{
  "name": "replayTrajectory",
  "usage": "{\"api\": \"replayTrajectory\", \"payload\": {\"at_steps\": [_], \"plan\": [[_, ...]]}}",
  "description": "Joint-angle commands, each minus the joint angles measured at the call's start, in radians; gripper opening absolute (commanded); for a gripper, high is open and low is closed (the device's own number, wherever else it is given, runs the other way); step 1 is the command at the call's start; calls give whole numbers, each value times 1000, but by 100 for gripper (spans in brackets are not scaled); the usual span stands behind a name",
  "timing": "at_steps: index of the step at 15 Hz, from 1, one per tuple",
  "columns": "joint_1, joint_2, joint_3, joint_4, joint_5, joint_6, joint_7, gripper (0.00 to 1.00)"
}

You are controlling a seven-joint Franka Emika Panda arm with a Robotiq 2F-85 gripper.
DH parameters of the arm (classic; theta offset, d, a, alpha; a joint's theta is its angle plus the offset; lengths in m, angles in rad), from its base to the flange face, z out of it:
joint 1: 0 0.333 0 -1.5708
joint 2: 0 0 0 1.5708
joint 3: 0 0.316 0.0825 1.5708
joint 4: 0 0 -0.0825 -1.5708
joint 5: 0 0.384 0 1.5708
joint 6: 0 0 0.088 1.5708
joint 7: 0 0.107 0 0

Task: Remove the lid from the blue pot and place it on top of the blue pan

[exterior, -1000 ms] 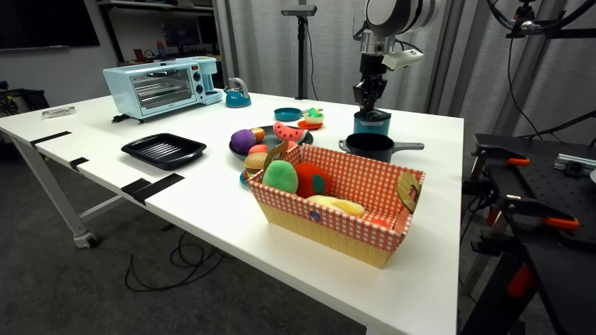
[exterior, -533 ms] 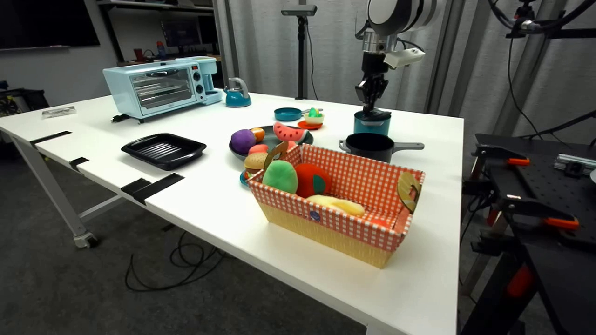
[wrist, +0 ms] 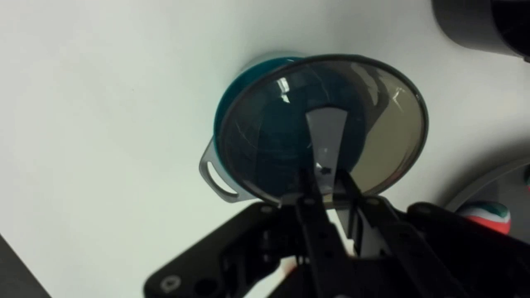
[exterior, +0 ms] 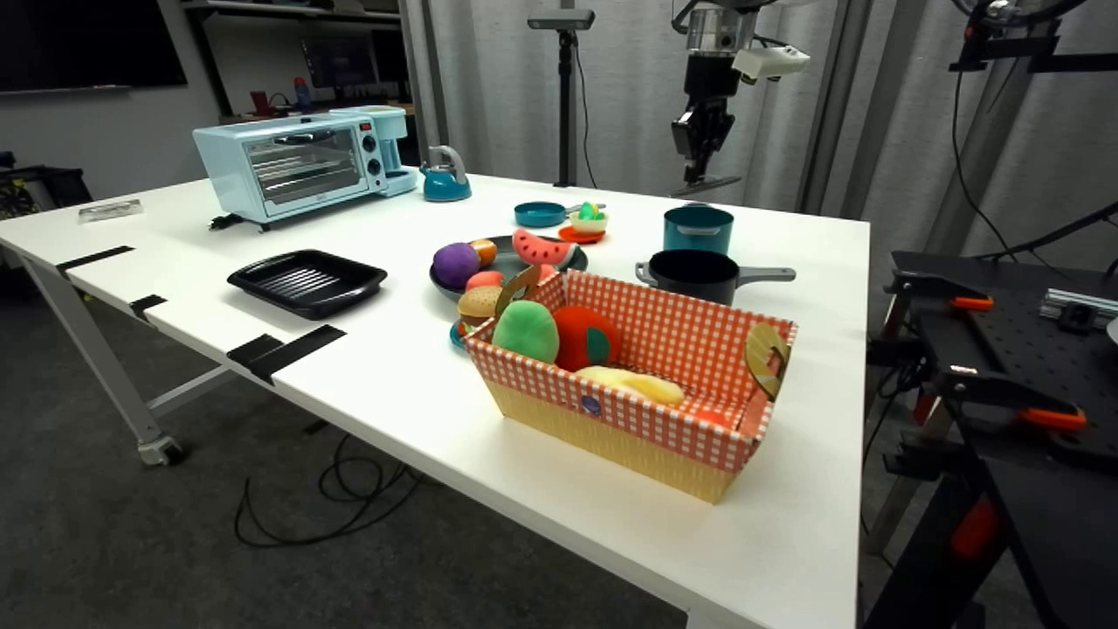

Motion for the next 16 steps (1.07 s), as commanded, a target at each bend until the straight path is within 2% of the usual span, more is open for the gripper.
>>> {"api": "replayTrajectory", "payload": {"at_steps": [1, 4, 10, 16], "plan": [[33, -107, -7, -2, -5, -98, 11, 4], [67, -92, 5, 89, 1, -144, 47, 4], [133, 62, 23, 370, -7, -231, 159, 4], [129, 216, 21, 578, 12, -238, 206, 4]]}}
